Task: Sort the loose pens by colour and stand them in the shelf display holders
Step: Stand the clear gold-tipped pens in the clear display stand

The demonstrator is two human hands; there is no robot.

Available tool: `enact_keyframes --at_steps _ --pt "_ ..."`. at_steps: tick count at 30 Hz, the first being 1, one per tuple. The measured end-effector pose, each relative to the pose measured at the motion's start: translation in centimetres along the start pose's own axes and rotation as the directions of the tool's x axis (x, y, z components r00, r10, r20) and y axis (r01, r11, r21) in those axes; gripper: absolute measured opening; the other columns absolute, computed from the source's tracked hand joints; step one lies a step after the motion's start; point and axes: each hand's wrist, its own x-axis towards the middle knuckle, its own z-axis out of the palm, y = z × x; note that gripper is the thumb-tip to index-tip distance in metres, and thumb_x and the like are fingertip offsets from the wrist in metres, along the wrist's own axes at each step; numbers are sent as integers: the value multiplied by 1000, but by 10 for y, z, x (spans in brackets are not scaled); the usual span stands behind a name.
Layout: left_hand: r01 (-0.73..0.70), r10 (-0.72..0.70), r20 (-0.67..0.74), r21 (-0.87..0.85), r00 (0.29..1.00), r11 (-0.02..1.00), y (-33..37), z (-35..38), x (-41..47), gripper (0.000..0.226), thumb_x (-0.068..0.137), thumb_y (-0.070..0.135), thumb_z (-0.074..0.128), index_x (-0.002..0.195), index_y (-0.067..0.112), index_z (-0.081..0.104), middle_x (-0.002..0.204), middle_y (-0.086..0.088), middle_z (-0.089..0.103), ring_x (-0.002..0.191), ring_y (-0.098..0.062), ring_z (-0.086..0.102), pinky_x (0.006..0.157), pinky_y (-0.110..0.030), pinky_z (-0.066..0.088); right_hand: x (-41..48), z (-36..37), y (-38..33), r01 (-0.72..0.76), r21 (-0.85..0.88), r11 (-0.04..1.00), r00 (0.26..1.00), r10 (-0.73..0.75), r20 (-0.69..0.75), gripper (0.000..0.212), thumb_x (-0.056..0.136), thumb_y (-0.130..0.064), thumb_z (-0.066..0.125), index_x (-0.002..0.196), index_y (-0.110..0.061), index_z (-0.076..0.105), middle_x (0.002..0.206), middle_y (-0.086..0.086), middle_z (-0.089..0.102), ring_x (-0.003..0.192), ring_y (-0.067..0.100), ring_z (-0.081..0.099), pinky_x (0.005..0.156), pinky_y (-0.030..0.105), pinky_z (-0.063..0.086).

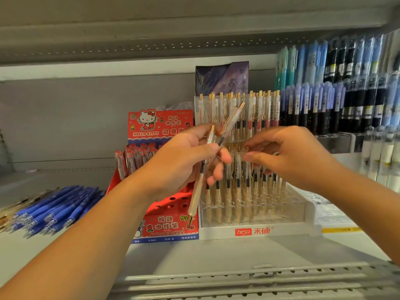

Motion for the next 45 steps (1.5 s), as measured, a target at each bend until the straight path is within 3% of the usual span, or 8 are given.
enact_keyframes --at_steps 8,12,15,18,27,30,39,45 --pt "-52 56 -52 75 997 996 1 0 -1 29 102 2 44 130 7 50 88 -14 69 70 -25 65 60 -30 56 1 -5 -1 -42 -134 990 999 42 0 28 80 -42 75 106 -31 72 77 -21 68 74 -8 62 71 18 54" --pt "-61 65 -39 100 997 993 1 0 -1 28 101 4 45 128 9 51 89 -14 70 74 -28 68 63 -34 59 -1 -9 -9 -28 -140 990 992 10 -125 42 83 -50 62 119 -31 66 84 -19 69 73 -2 62 67 20 52" --pt "-56 59 -31 90 998 994 -1 0 -1 28 102 3 44 128 8 51 90 -16 70 76 -31 69 64 -36 59 1 -12 -20 -10 288 958 994 40 -102 35 89 -26 65 124 -24 63 96 -7 74 78 7 70 58 21 56" --pt "-47 47 -3 38 999 998 -1 -2 -2 29 101 1 44 128 8 53 91 -18 69 78 -32 70 65 -36 59 4 -13 -29 -33 644 765 999 26 21 36 92 -1 61 124 -16 62 103 0 75 84 17 73 51 24 55" --pt "-27 27 2 33 1000 999 0 -5 -1 29 93 13 49 119 12 61 98 -22 73 84 -36 71 65 -37 58 7 -10 -27 -44 821 570 999 38 28 32 82 -16 60 112 -6 65 87 8 72 87 25 72 71 27 59" --pt "-62 62 -8 33 998 998 0 -5 1 25 94 17 45 118 12 50 103 -18 74 82 -29 72 62 -32 55 9 -21 -21 -63 874 482 994 112 10 30 81 -16 62 107 -3 65 87 11 72 83 33 74 63 27 59" --pt "-141 143 -47 44 989 989 0 -7 0 8 96 15 52 103 13 48 117 -14 72 89 -21 71 73 -28 56 1 -28 3 21 502 865 951 138 -277 23 88 -9 70 109 -19 68 86 4 75 69 21 73 56 28 60" --pt "-205 207 -154 31 966 978 1 -6 0 11 86 10 64 95 15 69 107 -7 74 93 -21 68 76 -28 54 -6 -20 5 61 340 938 946 54 -318 28 86 -11 73 104 -28 61 87 0 69 66 16 73 51 27 59"
